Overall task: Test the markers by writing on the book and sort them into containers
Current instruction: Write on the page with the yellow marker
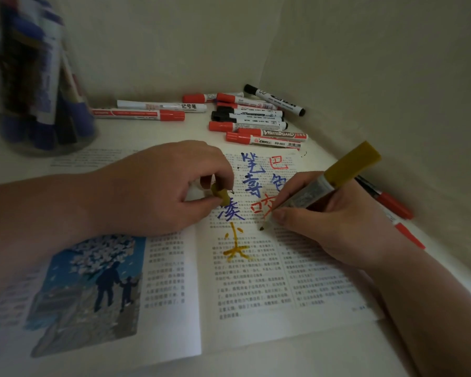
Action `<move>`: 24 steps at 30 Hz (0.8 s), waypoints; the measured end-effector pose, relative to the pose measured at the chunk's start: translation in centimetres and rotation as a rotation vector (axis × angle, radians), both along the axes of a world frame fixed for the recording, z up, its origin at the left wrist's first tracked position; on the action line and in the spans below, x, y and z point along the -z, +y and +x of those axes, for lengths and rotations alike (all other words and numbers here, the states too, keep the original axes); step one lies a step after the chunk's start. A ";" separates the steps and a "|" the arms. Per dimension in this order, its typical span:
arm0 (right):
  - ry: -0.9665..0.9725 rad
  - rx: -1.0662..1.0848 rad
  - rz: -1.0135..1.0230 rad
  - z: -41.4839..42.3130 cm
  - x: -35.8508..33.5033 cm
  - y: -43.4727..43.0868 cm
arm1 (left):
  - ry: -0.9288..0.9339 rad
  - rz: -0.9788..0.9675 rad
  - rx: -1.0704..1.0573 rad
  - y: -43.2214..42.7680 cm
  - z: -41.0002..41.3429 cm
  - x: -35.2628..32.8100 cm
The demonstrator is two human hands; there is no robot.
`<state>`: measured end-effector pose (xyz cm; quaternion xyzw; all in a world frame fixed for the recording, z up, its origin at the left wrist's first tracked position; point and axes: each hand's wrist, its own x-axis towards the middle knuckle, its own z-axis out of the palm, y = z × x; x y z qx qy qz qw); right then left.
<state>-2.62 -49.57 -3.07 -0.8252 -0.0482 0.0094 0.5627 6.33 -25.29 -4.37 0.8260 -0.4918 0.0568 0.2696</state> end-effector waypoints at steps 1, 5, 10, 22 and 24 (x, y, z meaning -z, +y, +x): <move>-0.001 -0.014 0.019 0.0 0.0 0.0 | 0.004 -0.002 -0.011 0.0 -0.1 0.0; -0.029 -0.057 0.080 0.0 -0.1 0.1 | 0.021 -0.022 -0.028 0.0 -0.3 -0.2; -0.043 -0.012 0.036 0.3 -0.1 0.0 | 0.058 -0.082 -0.063 0.0 -0.4 -0.3; -0.035 -0.047 0.069 0.2 0.0 -0.4 | -0.029 -0.169 0.017 -0.2 -0.3 -0.4; -0.034 -0.046 0.060 0.2 -0.1 -0.3 | 0.017 -0.192 -0.010 -0.2 -0.4 -0.5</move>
